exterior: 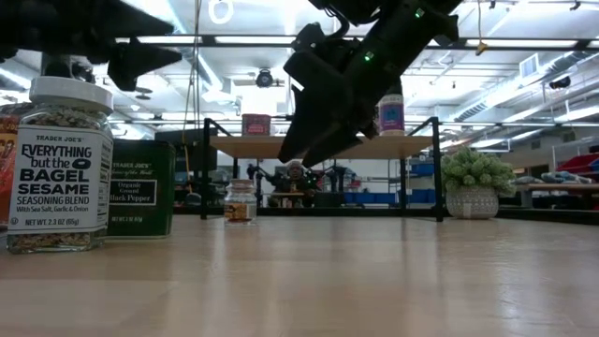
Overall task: Shelf spices
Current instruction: Put the orange seasoning bag on the shelf
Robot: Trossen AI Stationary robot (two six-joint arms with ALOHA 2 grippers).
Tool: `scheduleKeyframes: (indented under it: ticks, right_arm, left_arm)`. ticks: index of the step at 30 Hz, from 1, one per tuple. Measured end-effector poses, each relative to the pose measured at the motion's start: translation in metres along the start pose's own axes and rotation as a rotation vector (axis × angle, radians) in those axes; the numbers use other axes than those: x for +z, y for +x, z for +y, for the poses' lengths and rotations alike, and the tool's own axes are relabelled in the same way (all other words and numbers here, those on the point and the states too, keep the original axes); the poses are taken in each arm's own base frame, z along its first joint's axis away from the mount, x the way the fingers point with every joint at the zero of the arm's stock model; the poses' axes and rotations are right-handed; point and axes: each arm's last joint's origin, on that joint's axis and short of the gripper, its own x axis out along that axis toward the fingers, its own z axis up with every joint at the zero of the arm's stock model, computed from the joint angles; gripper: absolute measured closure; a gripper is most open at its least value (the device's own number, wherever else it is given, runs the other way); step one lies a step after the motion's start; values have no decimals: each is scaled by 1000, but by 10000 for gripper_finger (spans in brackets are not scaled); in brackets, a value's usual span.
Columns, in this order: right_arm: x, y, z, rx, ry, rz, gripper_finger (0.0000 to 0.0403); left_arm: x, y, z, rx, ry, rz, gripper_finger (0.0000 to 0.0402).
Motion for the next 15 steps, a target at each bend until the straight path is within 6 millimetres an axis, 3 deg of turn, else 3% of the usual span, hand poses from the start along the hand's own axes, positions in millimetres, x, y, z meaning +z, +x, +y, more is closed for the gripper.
scheduleKeyframes:
  ticks: [6, 11, 15]
  right_arm:
    - [0, 0, 0, 0, 1, -2, 96]
    - [-2, -1, 3, 5, -8, 4, 96]
    - [-2, -2, 4, 8, -11, 4, 96]
  left_arm:
    - [18, 1, -3, 6, 80, 58, 141]
    - [44, -5, -4, 34, 87, 301, 165]
    - [53, -11, -4, 46, 3, 511, 177]
